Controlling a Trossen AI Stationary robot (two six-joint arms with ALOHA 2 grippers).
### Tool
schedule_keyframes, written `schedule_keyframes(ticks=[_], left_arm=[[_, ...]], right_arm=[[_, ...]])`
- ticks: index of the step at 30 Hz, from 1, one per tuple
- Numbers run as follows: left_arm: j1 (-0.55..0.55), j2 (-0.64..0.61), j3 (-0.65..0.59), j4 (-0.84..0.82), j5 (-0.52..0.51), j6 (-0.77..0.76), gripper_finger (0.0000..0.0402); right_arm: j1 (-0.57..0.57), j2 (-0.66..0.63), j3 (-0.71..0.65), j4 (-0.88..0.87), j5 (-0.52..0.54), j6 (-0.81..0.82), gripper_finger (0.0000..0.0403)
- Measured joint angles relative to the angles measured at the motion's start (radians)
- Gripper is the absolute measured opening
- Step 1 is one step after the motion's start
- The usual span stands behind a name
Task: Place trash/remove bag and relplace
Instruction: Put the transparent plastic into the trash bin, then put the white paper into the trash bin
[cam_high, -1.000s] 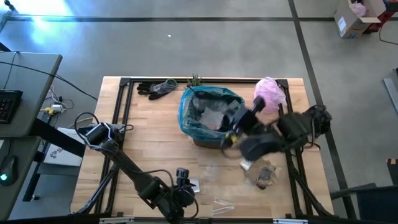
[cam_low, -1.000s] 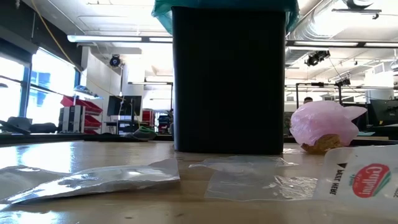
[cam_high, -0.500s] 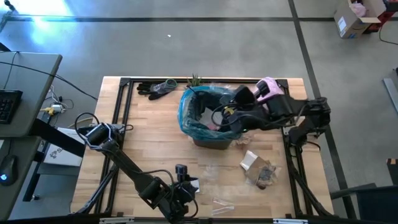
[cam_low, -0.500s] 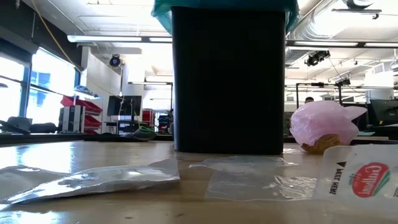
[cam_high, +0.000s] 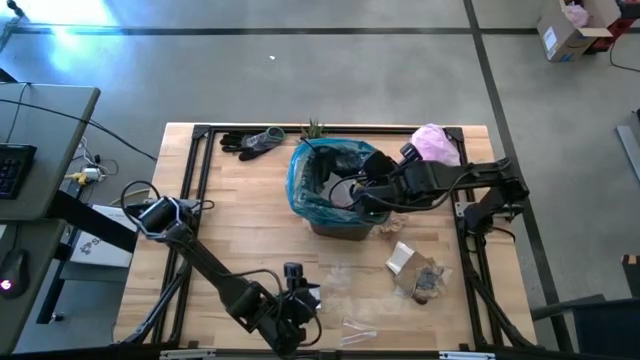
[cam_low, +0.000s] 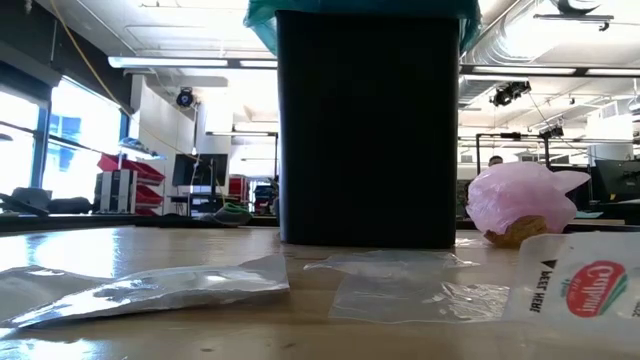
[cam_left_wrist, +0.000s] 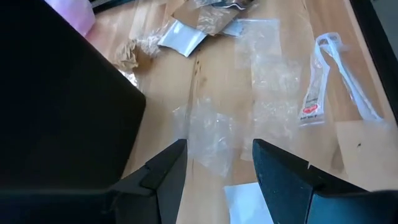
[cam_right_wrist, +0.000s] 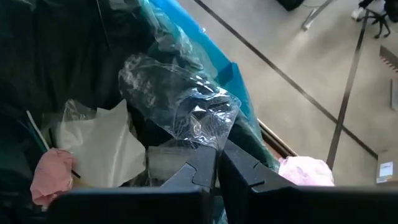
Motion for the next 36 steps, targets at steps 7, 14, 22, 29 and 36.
schedule_keyframes(ticks=[7,14,22,29,36], left_arm=[[0.017,0.002,0.000,0.011,0.064,-0.014,0.0165],[0.035,0.002,0.000,0.012,0.073,-0.024,0.0165],[0.040,0.003,0.000,0.012,0.125,-0.024,0.0165],[0.040,0.003,0.000,0.012,0.133,-0.023,0.0165],[0.040,0.004,0.000,0.012,0.133,-0.023,0.0165]], right_arm=[[-0.006,0.000,-0.003,0.050,-0.099,-0.068,0.0000],[0.033,0.000,-0.003,0.154,-0.092,-0.200,0.0025],[0.053,0.000,-0.003,0.157,-0.050,-0.202,0.0136],[0.071,0.000,-0.003,0.161,-0.032,-0.188,0.0249],[0.151,0.000,0.000,0.158,0.079,-0.178,0.0283]])
